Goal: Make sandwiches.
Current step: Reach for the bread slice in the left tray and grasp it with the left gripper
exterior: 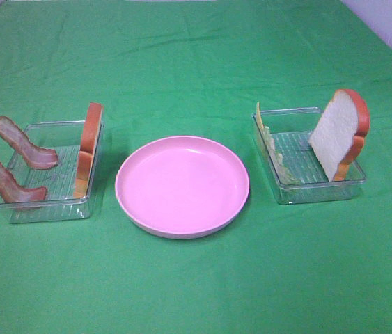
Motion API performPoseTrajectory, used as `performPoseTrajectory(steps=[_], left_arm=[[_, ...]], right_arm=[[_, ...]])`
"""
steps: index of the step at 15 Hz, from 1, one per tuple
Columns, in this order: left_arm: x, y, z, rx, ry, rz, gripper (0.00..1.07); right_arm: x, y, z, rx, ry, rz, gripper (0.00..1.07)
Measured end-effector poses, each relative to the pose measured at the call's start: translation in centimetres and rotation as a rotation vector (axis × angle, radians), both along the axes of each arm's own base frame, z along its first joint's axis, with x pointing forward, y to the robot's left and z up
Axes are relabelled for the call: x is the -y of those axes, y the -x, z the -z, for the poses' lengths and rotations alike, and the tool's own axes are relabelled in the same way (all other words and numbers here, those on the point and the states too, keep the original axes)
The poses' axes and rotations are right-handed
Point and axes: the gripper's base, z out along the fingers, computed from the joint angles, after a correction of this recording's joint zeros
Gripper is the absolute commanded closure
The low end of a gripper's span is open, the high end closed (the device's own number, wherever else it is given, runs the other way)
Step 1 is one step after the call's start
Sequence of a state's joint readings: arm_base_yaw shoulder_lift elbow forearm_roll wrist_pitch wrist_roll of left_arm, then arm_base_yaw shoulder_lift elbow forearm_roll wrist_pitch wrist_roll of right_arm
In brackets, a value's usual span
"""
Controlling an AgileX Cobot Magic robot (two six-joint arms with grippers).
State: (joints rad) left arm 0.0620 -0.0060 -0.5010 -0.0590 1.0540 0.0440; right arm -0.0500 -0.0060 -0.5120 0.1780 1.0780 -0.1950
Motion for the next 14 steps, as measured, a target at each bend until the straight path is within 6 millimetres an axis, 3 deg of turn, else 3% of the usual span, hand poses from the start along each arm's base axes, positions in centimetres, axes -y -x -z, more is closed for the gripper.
performPoseTrajectory(steps=[14], left_arm=[[0.00, 0.00, 0.00, 0.000, 0.000, 0.000, 0.35]], right_arm=[[0.00, 0.00, 0.00, 0.000, 0.000, 0.000, 0.27]])
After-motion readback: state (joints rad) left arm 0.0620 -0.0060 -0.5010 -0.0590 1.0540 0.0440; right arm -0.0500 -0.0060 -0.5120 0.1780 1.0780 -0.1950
